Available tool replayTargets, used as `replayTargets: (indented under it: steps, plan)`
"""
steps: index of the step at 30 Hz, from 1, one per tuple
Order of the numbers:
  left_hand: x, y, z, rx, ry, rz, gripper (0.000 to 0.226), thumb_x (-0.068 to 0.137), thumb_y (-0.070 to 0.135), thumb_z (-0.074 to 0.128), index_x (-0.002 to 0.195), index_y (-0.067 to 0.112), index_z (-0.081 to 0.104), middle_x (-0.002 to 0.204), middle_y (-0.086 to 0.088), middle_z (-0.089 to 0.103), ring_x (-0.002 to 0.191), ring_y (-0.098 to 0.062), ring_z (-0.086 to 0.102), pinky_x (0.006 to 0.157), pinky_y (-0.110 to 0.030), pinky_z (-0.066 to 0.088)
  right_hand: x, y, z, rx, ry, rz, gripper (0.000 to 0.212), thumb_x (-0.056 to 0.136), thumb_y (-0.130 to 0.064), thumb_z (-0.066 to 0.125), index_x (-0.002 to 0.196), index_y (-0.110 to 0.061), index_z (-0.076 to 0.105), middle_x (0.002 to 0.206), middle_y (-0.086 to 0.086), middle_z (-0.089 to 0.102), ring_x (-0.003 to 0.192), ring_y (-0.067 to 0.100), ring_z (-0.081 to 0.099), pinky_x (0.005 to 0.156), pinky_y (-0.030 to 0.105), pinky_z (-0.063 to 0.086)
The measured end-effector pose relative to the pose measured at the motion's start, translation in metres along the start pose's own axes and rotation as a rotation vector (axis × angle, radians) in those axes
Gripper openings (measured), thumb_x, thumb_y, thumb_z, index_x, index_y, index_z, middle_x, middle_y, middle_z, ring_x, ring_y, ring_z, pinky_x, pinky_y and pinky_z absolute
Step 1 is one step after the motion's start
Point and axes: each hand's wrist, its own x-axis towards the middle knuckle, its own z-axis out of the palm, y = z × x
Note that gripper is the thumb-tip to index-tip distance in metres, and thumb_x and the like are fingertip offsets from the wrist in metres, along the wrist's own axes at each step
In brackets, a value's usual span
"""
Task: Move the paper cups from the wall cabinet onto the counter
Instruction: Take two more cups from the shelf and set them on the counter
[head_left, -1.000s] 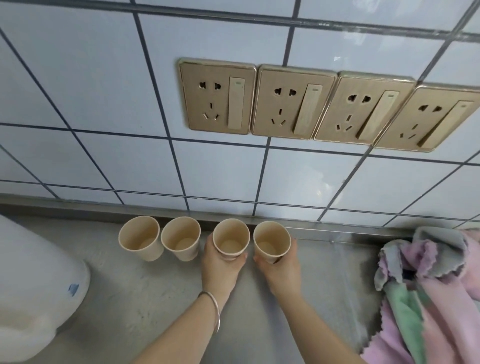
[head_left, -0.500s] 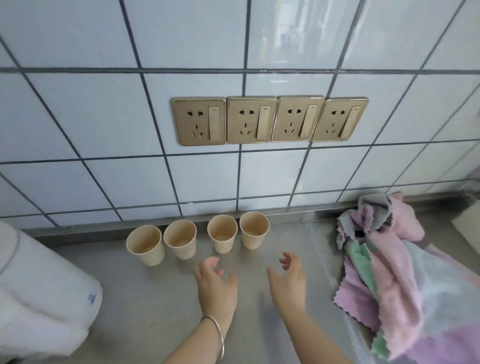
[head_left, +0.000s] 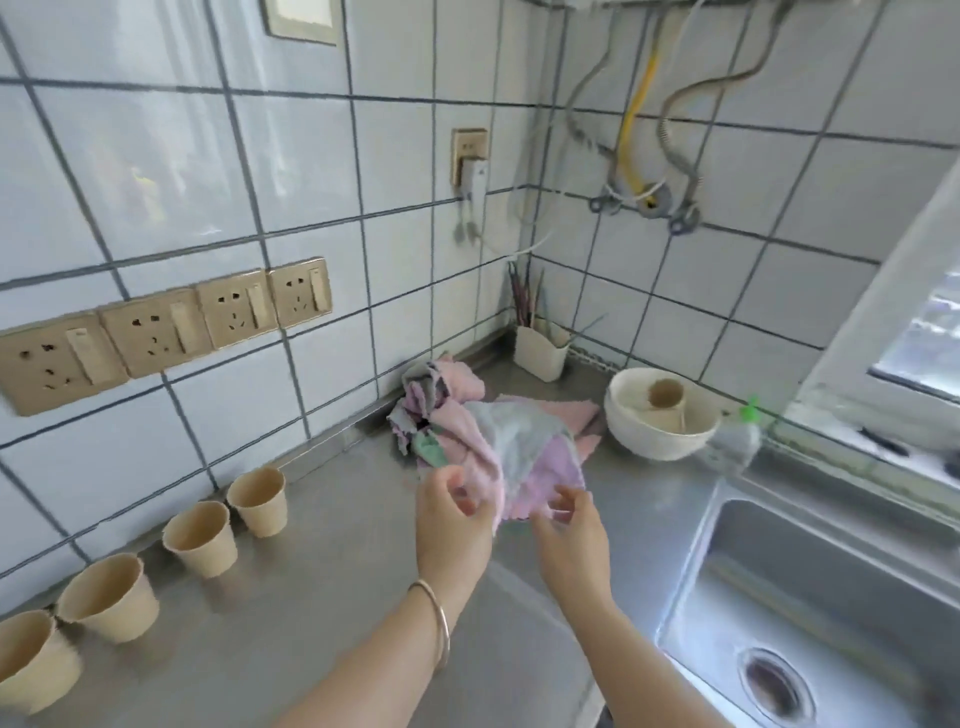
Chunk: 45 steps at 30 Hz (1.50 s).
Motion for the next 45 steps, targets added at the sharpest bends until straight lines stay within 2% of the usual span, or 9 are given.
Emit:
replayTargets:
  steps: [9, 14, 20, 25, 29, 34, 36, 39, 45]
  plan:
    - [-0.117, 0.077, 0.147, -0.042, -0.564, 0.167, 0.024, 0.081, 0.009, 0.062, 0.096, 0.023, 0.05, 0.085, 0.011, 0.056, 0.077, -0.003, 0.054, 0.06, -0.005, 0.041, -0.049, 0.036, -0.208, 0.009, 0.449, 0.061, 0.039, 0.081, -0.019, 0.061, 0.117, -0.021, 0.047, 0.099, -0.005, 0.055, 0.089, 0.012, 0.054, 0.074, 0.022, 0.037]
    - [-0.235, 0.124, 0.222, -0.052, -0.805, 0.265, 0.022, 0.079, 0.012, 0.064, 0.093, 0.025, 0.052, 0.082, 0.012, 0.058, 0.077, -0.01, 0.057, 0.064, -0.02, 0.044, -0.118, 0.07, -0.34, -0.052, 0.72, 0.105, 0.036, 0.081, -0.019, 0.061, 0.115, -0.019, 0.048, 0.097, -0.003, 0.055, 0.09, 0.017, 0.055, 0.075, 0.026, 0.04]
    - [-0.411, 0.168, 0.271, -0.102, -1.131, 0.32, 0.023, 0.081, 0.013, 0.062, 0.101, 0.02, 0.052, 0.091, 0.004, 0.062, 0.084, -0.01, 0.059, 0.069, -0.019, 0.043, -0.23, 0.101, -0.479, -0.147, 0.964, 0.206, 0.039, 0.083, -0.022, 0.059, 0.119, -0.018, 0.045, 0.104, 0.002, 0.058, 0.093, 0.02, 0.058, 0.083, 0.036, 0.048]
    - [-0.543, 0.21, 0.298, -0.148, -1.342, 0.41, 0.023, 0.085, 0.011, 0.062, 0.103, 0.019, 0.05, 0.087, 0.009, 0.059, 0.08, -0.004, 0.058, 0.063, -0.007, 0.046, -0.326, 0.116, -0.579, -0.177, 1.138, 0.264, 0.038, 0.084, -0.024, 0.058, 0.119, -0.023, 0.042, 0.112, 0.001, 0.057, 0.092, 0.016, 0.055, 0.079, 0.03, 0.045]
    - [-0.642, 0.242, 0.315, -0.216, -1.494, 0.47, 0.026, 0.085, 0.016, 0.065, 0.105, 0.022, 0.049, 0.091, 0.01, 0.058, 0.086, -0.009, 0.06, 0.076, -0.024, 0.05, -0.397, 0.118, -0.647, -0.233, 1.275, 0.303, 0.044, 0.086, -0.03, 0.057, 0.126, -0.023, 0.04, 0.122, 0.001, 0.056, 0.102, 0.019, 0.055, 0.086, 0.036, 0.049]
    - [-0.747, 0.273, 0.331, -0.247, -1.678, 0.476, 0.029, 0.084, 0.015, 0.064, 0.107, 0.022, 0.048, 0.097, 0.003, 0.061, 0.089, -0.015, 0.063, 0.087, -0.038, 0.054, -0.467, 0.122, -0.721, -0.271, 1.412, 0.318, 0.039, 0.085, -0.026, 0.059, 0.121, -0.022, 0.044, 0.114, 0.001, 0.059, 0.098, 0.018, 0.058, 0.074, 0.025, 0.05]
    - [-0.784, 0.287, 0.346, -0.276, -1.729, 0.473, 0.031, 0.083, 0.013, 0.064, 0.111, 0.018, 0.05, 0.101, -0.002, 0.062, 0.089, -0.022, 0.064, 0.08, -0.038, 0.057, -0.486, 0.123, -0.752, -0.314, 1.485, 0.324, 0.037, 0.084, -0.023, 0.059, 0.119, -0.019, 0.046, 0.107, 0.001, 0.058, 0.093, 0.017, 0.057, 0.064, 0.019, 0.042]
    - [-0.835, 0.315, 0.373, -0.324, -1.753, 0.547, 0.027, 0.084, 0.015, 0.063, 0.107, 0.02, 0.051, 0.094, 0.005, 0.059, 0.078, -0.011, 0.058, 0.057, -0.016, 0.045, -0.504, 0.124, -0.805, -0.391, 1.591, 0.336, 0.035, 0.083, -0.022, 0.058, 0.117, -0.018, 0.049, 0.101, 0.0, 0.058, 0.086, 0.016, 0.056, 0.065, 0.024, 0.04]
    - [-0.924, 0.378, 0.435, -0.432, -1.844, 0.624, 0.027, 0.081, 0.018, 0.064, 0.105, 0.024, 0.052, 0.08, 0.02, 0.055, 0.072, 0.007, 0.053, 0.049, -0.009, 0.039, -0.519, 0.124, -0.91, -0.469, 1.738, 0.333, 0.033, 0.084, -0.023, 0.058, 0.116, -0.018, 0.052, 0.099, 0.0, 0.059, 0.086, 0.018, 0.058, 0.077, 0.033, 0.049]
